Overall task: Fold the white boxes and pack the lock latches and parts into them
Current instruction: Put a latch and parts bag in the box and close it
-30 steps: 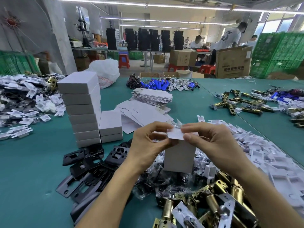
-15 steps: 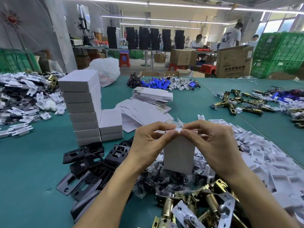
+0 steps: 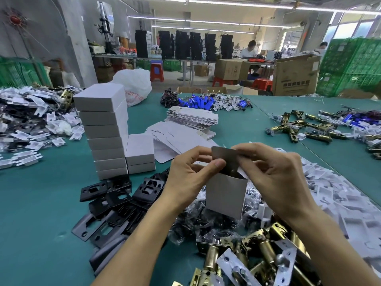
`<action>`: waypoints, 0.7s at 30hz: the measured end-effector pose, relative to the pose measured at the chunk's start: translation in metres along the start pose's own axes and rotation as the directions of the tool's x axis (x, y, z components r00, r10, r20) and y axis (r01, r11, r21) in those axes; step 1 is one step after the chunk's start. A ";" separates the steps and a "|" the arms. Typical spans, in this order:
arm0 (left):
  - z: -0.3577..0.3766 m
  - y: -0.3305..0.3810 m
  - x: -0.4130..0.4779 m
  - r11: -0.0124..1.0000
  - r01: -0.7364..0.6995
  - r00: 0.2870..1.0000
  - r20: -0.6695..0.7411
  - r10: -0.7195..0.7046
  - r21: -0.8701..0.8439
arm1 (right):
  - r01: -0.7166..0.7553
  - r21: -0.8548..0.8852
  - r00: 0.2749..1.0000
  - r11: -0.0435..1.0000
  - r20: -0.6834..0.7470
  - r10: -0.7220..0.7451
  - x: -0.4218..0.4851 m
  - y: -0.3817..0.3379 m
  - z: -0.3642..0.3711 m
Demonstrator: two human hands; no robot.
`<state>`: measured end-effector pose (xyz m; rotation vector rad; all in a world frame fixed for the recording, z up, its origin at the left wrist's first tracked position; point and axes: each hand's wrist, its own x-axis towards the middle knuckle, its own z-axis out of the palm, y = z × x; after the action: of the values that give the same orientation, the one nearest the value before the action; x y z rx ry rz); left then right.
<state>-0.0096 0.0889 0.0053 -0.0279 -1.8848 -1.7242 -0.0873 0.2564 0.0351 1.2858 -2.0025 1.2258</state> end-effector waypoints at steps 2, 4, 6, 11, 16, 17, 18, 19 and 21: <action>0.000 0.000 0.000 1.000 -0.009 1.000 0.027 0.009 -0.009 | 0.047 -0.053 0.999 0.997 -0.009 -0.047 0.001 -0.003 -0.001; -0.001 -0.001 0.000 1.000 -0.021 0.999 0.050 0.021 0.003 | 0.081 -0.114 0.997 0.990 -0.007 -0.082 0.001 -0.004 -0.002; -0.003 -0.003 -0.001 1.000 -0.003 0.996 0.084 0.001 0.023 | 0.083 -0.150 0.997 0.985 0.007 -0.083 0.001 -0.003 -0.002; -0.004 -0.006 -0.001 0.997 0.019 0.995 0.100 -0.026 0.070 | 0.102 -0.129 0.991 0.986 0.097 -0.090 0.001 -0.002 -0.006; 0.003 -0.008 0.000 0.988 -0.030 0.998 0.057 0.022 0.154 | -0.010 -0.050 0.956 0.999 0.293 0.024 0.004 -0.001 -0.010; 0.004 -0.009 0.000 0.985 -0.032 0.999 0.042 0.025 0.170 | -0.061 -0.032 0.944 0.998 0.323 0.068 0.004 -0.001 -0.010; 0.005 -0.009 0.000 0.984 -0.032 0.999 0.030 0.028 0.178 | -0.091 -0.020 0.937 0.996 0.336 0.092 0.003 -0.002 -0.010; 0.005 -0.010 0.000 0.985 -0.026 1.000 0.019 0.023 0.173 | -0.096 -0.018 0.941 0.995 0.325 0.097 0.003 -0.002 -0.009; 0.006 -0.009 0.000 0.991 0.032 0.999 -0.017 -0.030 0.129 | -0.078 -0.022 0.962 0.997 0.261 0.081 0.003 -0.002 -0.008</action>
<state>-0.0151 0.0928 -0.0032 0.0649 -1.9922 -1.6141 -0.0879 0.2614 0.0421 1.4383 -2.2613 1.1265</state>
